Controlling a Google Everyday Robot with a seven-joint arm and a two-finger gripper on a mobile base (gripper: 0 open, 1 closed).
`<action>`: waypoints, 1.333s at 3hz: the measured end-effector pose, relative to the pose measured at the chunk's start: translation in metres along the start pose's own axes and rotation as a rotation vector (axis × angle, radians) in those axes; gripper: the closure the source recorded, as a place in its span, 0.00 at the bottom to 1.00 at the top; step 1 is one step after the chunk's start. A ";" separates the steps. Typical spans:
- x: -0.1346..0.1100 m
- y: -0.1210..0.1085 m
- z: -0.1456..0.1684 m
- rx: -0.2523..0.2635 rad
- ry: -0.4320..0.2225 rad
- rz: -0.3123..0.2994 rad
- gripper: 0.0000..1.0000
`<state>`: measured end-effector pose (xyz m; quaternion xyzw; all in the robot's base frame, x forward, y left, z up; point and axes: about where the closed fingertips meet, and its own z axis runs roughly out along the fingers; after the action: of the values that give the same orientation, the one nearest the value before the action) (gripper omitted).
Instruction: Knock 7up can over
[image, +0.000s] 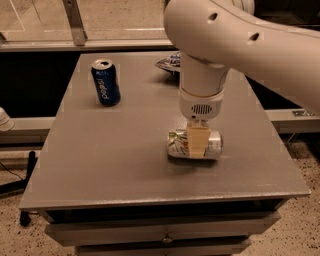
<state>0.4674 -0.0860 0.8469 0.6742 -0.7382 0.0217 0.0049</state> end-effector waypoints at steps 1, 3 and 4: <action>0.007 -0.006 0.000 0.030 0.018 0.034 0.59; 0.003 -0.016 -0.017 0.083 -0.066 0.098 0.14; -0.003 -0.017 -0.024 0.095 -0.115 0.119 0.00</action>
Offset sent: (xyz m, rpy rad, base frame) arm 0.0145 -0.0105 0.0133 0.0147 -0.0824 -0.1000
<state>0.4839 -0.0838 0.8715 0.6286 -0.7743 0.0183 -0.0709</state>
